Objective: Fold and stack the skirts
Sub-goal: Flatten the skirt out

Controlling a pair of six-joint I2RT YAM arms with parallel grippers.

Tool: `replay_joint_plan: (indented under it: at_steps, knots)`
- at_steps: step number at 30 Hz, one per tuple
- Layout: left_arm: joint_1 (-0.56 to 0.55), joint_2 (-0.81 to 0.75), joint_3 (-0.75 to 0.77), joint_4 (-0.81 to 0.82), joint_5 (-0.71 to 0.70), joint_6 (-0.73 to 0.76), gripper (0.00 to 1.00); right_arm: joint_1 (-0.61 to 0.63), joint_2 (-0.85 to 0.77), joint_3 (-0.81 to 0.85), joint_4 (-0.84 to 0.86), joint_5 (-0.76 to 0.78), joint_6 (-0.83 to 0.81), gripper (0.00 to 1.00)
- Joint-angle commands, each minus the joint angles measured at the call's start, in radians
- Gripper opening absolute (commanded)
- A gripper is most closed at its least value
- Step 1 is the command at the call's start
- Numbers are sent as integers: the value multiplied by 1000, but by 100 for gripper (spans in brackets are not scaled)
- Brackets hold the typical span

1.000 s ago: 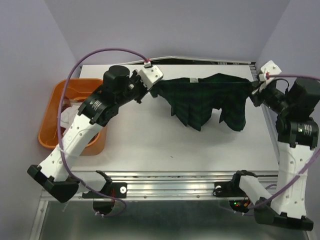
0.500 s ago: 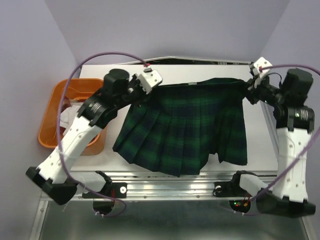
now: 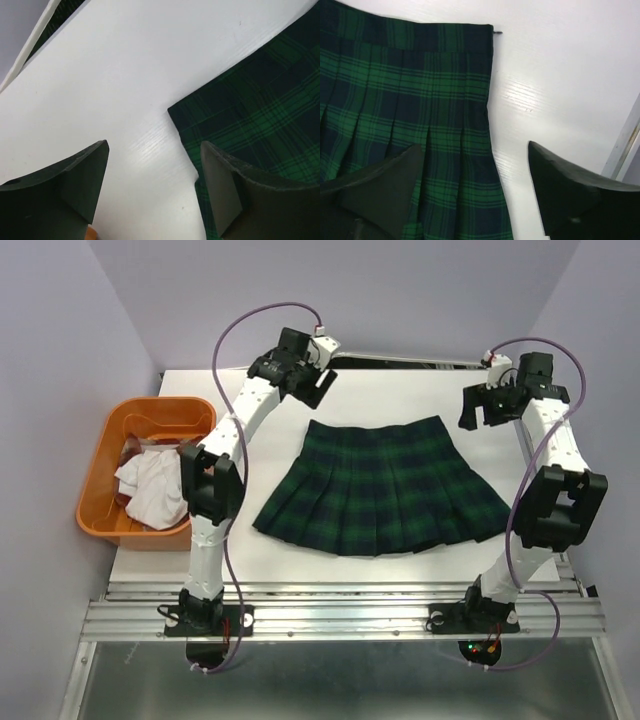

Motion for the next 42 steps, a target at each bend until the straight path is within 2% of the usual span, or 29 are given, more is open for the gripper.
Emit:
replay_joint_plan:
  at_steps: [1,3,4,5,8,12,13,14,15,16,21,25,26,28,29,30,31,33,34,35,37,38,40,42]
  knots:
    - [19,-274,-209,55,56,-33,86,12,-40,110,-34,-73,-12,82]
    - [19,-392,-359,107,109,-38,85,36,-25,91,-66,-92,-67,75]
    - [19,-425,-419,121,137,-45,84,48,-17,81,-85,-95,-83,68]
    - [19,-449,-520,131,163,-52,80,59,4,70,-112,-83,-100,64]
    - [14,-518,-678,137,241,-107,71,84,33,10,-160,-51,-171,50]
    - [-1,-517,-815,126,293,-157,59,93,58,-88,-177,27,-269,44]
    - [-7,-511,-835,126,300,-167,56,93,59,-134,-180,46,-283,39]
    - [-18,-505,-872,132,304,-177,51,93,59,-159,-182,81,-296,38]
    - [-45,-459,-895,137,310,-193,41,104,40,-238,-173,133,-350,38]
    - [-46,-459,-895,137,310,-193,41,104,40,-239,-172,133,-350,38]
    - [-55,-241,-792,82,257,-190,26,153,-11,-424,-149,219,-390,38]
    - [-50,-40,-595,0,206,-167,23,248,-45,-513,-189,221,-367,38]
    - [-47,4,-479,-39,199,-162,20,274,-60,-527,-211,209,-358,38]
    - [-33,137,-340,-72,179,-154,19,352,-72,-541,-241,173,-320,38]
    - [-29,191,-161,-120,166,-151,18,380,-71,-533,-279,117,-300,38]
    - [-20,295,-63,-142,151,-147,18,404,-65,-521,-300,80,-278,38]
    - [-16,340,122,-165,142,-132,18,453,-54,-481,-348,-11,-237,38]
    - [-16,405,240,-144,82,-101,18,502,-11,-424,-396,-115,-198,38]
    - [-12,422,266,-120,82,-82,22,527,3,-397,-416,-165,-166,41]
    - [-7,410,245,-48,86,-63,32,582,10,-339,-442,-269,-146,43]
    - [11,321,161,55,96,-53,44,628,15,-280,-449,-371,-108,50]
    - [19,281,66,153,102,-53,54,639,12,-213,-455,-485,-96,54]
    - [39,175,1,232,116,-59,64,639,7,-141,-449,-584,-32,58]
    - [46,94,-31,238,114,-73,66,611,7,-26,-447,-612,-10,58]
